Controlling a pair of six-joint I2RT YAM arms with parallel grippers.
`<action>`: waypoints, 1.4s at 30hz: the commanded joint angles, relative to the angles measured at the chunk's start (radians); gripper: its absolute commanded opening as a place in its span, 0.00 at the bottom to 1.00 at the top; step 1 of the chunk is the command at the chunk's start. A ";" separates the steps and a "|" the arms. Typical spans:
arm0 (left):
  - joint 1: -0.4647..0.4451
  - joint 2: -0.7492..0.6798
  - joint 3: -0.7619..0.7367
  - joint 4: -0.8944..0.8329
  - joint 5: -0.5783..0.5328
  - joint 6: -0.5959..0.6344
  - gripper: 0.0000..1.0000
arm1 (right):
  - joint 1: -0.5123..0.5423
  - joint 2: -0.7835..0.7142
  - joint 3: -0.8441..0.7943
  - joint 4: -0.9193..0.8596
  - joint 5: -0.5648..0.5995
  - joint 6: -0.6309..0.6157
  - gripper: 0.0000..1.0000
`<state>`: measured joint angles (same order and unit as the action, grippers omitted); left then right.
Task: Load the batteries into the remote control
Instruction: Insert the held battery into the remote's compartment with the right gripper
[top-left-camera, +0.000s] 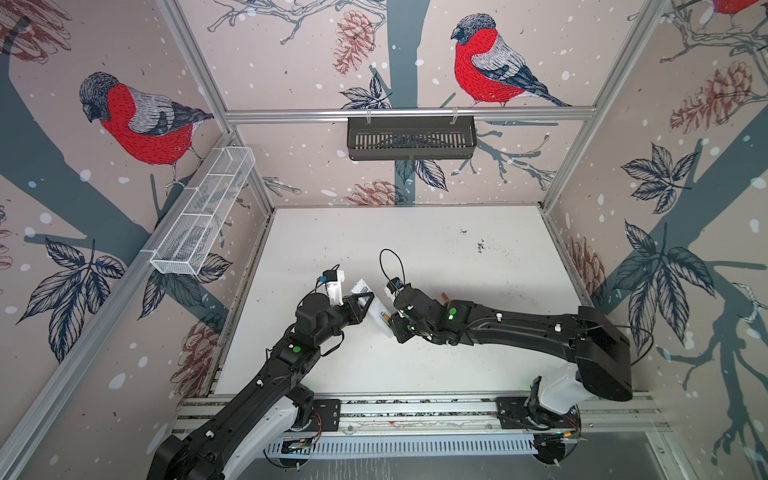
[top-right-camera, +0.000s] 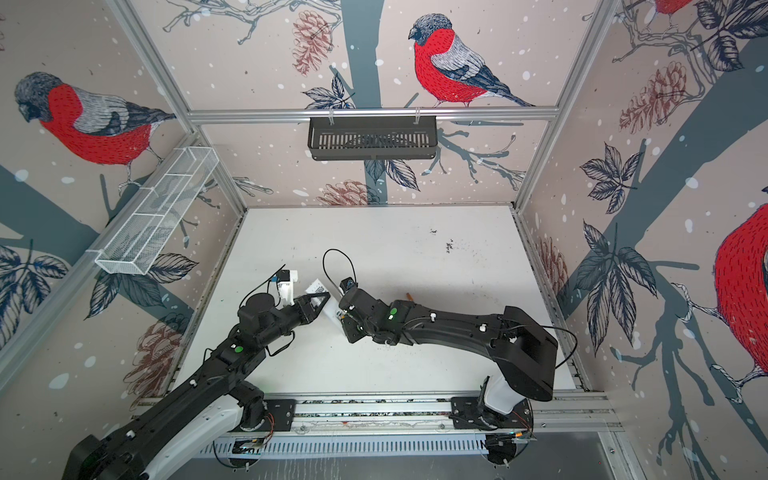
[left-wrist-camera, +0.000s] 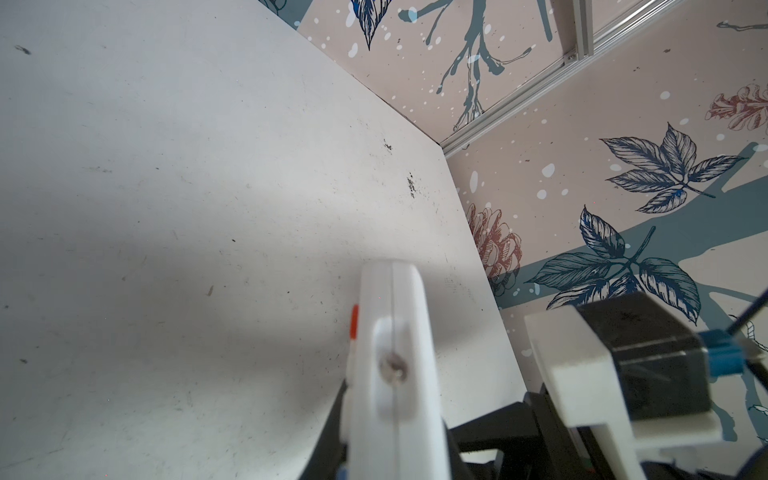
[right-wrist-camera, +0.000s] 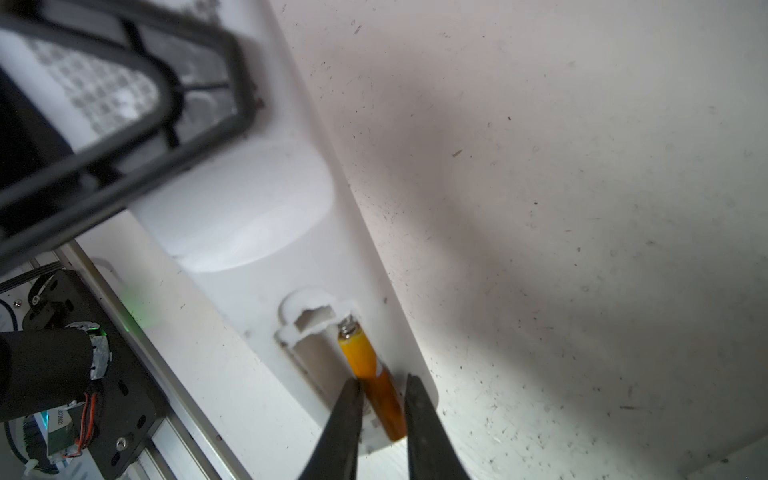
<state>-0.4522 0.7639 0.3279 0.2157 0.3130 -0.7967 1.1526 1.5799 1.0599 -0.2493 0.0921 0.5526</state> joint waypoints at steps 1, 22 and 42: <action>0.005 0.002 0.006 0.013 0.023 -0.006 0.00 | 0.005 -0.003 0.003 -0.004 0.027 -0.009 0.23; 0.059 0.007 0.014 0.025 0.086 -0.033 0.00 | 0.026 0.024 0.018 -0.025 0.046 -0.046 0.19; 0.114 -0.034 0.012 0.026 0.227 -0.081 0.00 | 0.022 0.050 0.040 0.017 0.046 -0.086 0.12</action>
<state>-0.3492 0.7437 0.3355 0.1661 0.4149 -0.8238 1.1759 1.6188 1.0950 -0.2398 0.1337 0.4881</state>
